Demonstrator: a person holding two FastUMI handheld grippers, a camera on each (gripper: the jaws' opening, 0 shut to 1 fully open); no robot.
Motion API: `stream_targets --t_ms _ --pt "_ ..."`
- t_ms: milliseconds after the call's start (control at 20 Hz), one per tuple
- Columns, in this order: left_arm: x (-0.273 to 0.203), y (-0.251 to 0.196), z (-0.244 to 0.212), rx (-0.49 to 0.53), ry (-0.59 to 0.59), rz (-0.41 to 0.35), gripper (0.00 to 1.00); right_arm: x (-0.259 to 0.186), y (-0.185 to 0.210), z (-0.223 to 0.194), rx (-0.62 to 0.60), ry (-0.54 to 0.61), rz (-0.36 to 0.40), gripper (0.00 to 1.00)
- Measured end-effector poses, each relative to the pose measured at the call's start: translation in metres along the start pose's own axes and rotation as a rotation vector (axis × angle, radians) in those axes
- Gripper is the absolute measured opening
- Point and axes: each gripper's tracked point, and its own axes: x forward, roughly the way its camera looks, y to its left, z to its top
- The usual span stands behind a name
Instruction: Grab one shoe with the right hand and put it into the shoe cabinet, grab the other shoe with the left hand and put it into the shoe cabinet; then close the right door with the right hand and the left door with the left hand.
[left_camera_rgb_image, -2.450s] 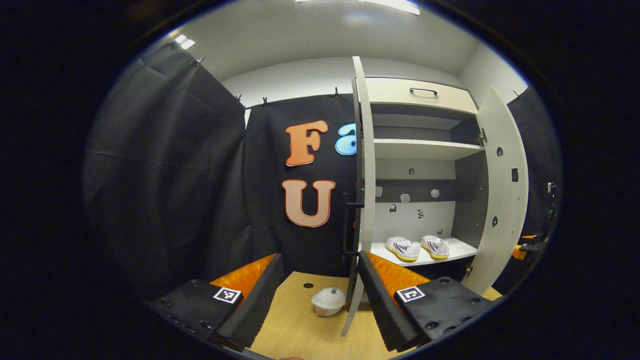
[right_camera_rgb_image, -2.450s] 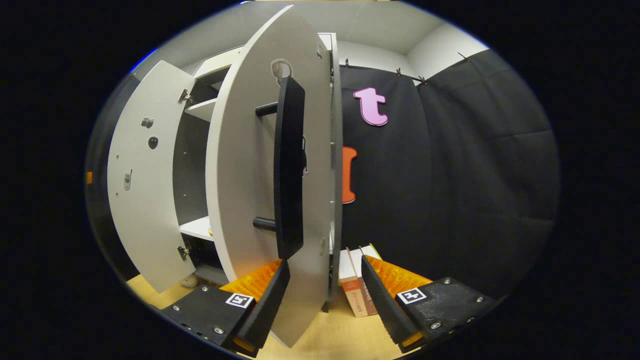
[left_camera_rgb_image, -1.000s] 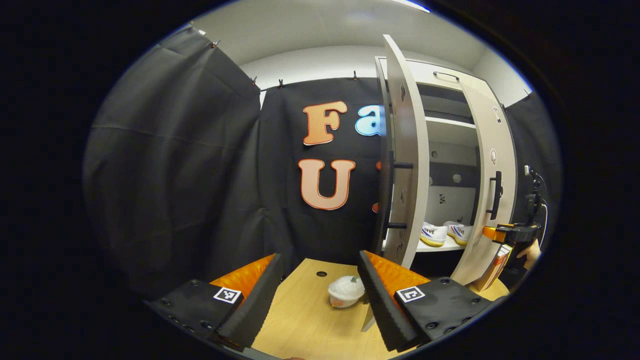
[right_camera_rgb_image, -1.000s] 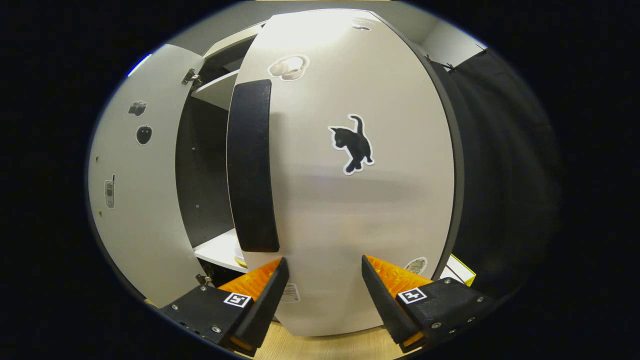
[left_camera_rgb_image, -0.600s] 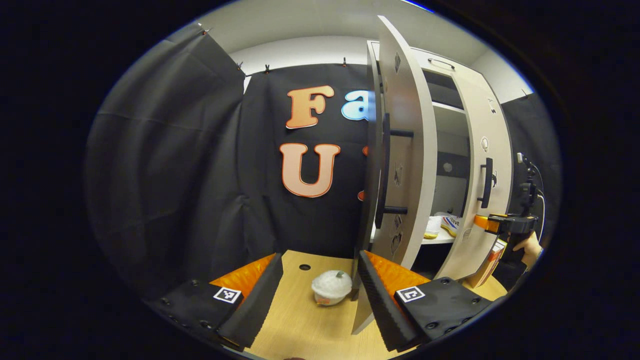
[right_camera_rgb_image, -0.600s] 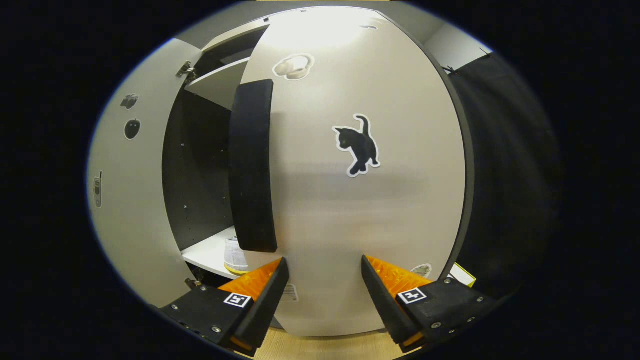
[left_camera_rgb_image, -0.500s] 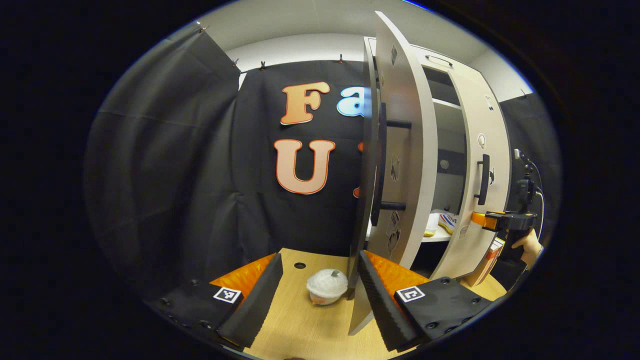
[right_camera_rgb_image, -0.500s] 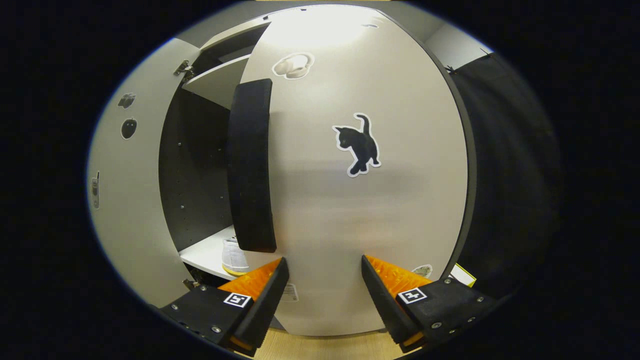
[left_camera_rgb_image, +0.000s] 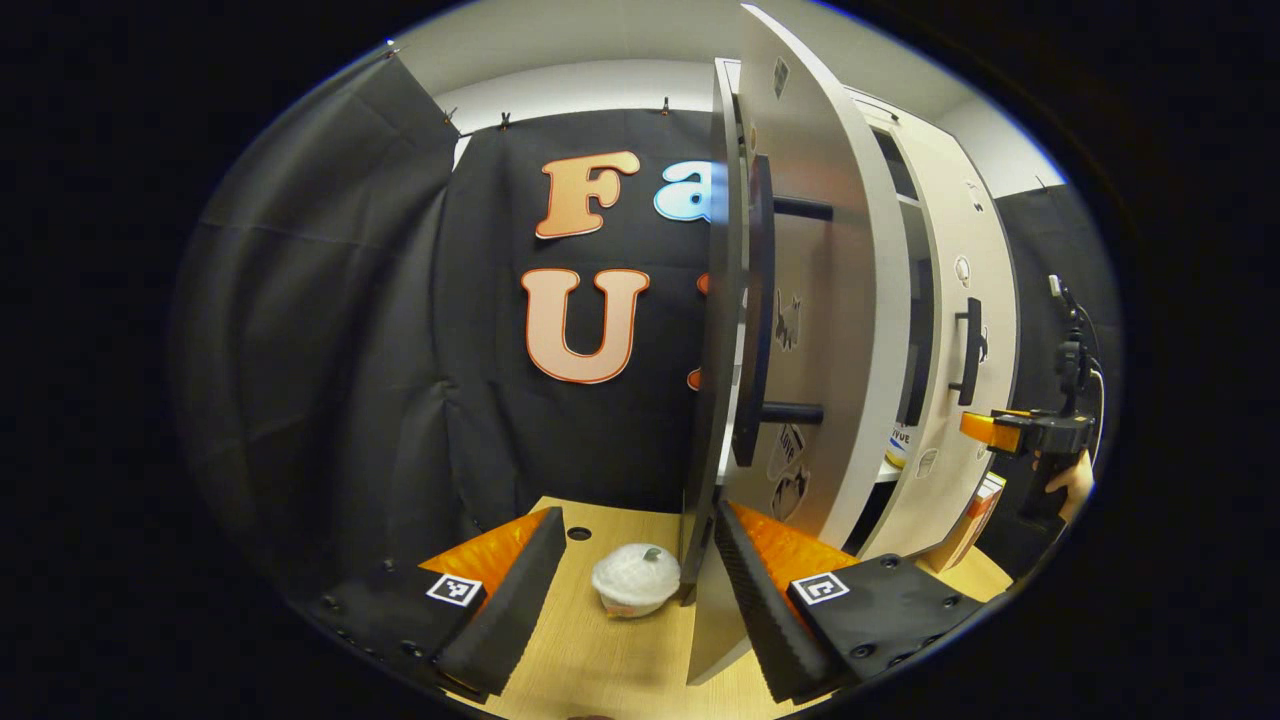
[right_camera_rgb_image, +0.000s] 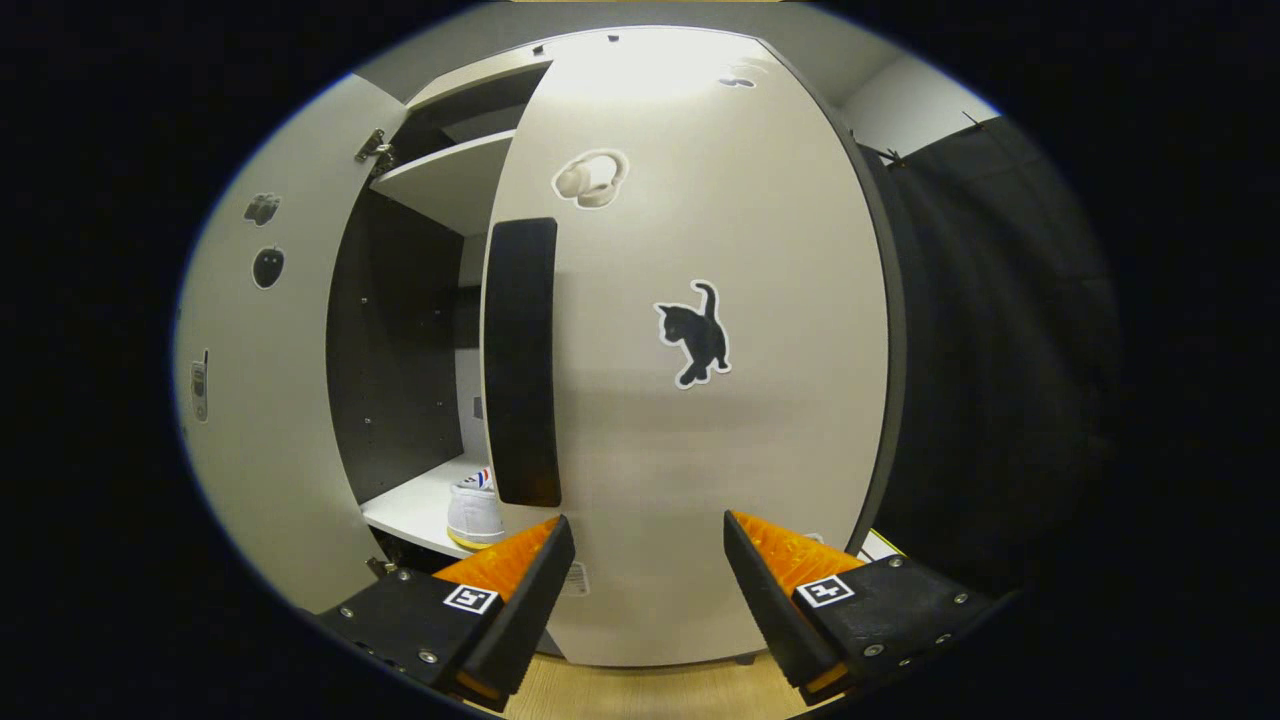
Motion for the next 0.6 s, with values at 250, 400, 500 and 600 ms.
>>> stream_targets --t_ms 250,400,500,600 --pt "0.0 -0.014 0.001 0.037 0.009 -0.035 0.98 -0.033 -0.016 0.007 0.001 -0.023 -0.024 0.93" --pt "-0.003 -0.032 0.001 0.042 0.008 -0.068 0.99 -0.048 -0.029 0.009 0.028 -0.03 -0.035 0.93" --pt "-0.005 -0.056 -0.001 0.02 0.014 -0.133 0.96 -0.057 -0.038 0.009 0.041 -0.034 -0.043 0.92" --pt "-0.006 -0.073 0.001 0.035 0.009 -0.166 0.96 -0.066 -0.049 0.008 0.044 -0.037 -0.057 0.93"
